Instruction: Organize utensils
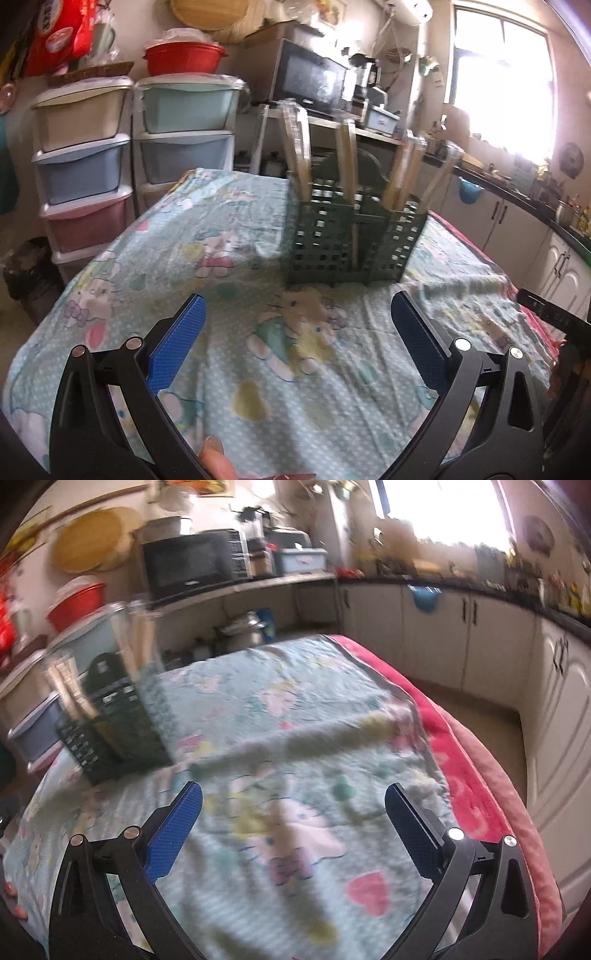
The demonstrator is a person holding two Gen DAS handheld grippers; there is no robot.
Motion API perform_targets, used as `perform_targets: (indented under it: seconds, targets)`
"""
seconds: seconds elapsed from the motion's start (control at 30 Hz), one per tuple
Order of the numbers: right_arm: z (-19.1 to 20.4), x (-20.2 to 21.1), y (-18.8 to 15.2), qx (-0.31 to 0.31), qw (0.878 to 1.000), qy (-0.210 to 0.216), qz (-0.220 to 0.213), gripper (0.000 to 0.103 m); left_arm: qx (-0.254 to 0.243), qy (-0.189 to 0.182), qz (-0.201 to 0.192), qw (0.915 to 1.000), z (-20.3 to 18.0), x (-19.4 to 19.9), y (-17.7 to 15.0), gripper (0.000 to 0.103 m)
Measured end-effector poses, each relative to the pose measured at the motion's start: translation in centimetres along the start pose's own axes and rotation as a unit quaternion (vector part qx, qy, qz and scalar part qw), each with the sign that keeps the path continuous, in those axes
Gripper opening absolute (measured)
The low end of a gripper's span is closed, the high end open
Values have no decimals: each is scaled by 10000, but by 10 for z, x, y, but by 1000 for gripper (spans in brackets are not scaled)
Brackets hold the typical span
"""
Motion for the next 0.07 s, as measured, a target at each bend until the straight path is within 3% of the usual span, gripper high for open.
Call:
perform_targets:
  seconds: [0.07]
  targets:
    - [-7, -8, 0, -18, 9999, -73, 96, 96, 56, 134, 19, 9999, 11, -1, 3, 92]
Point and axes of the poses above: each gripper's, at about its wrist camera, not at the fingertips, and x roughly against the way its jaws point, z to its left, y to its top, the point moved 8 cm from there along -x, roughly the way its jaws point, and after that the axes turned 10 degrees about -y, right-handed, at the moved point
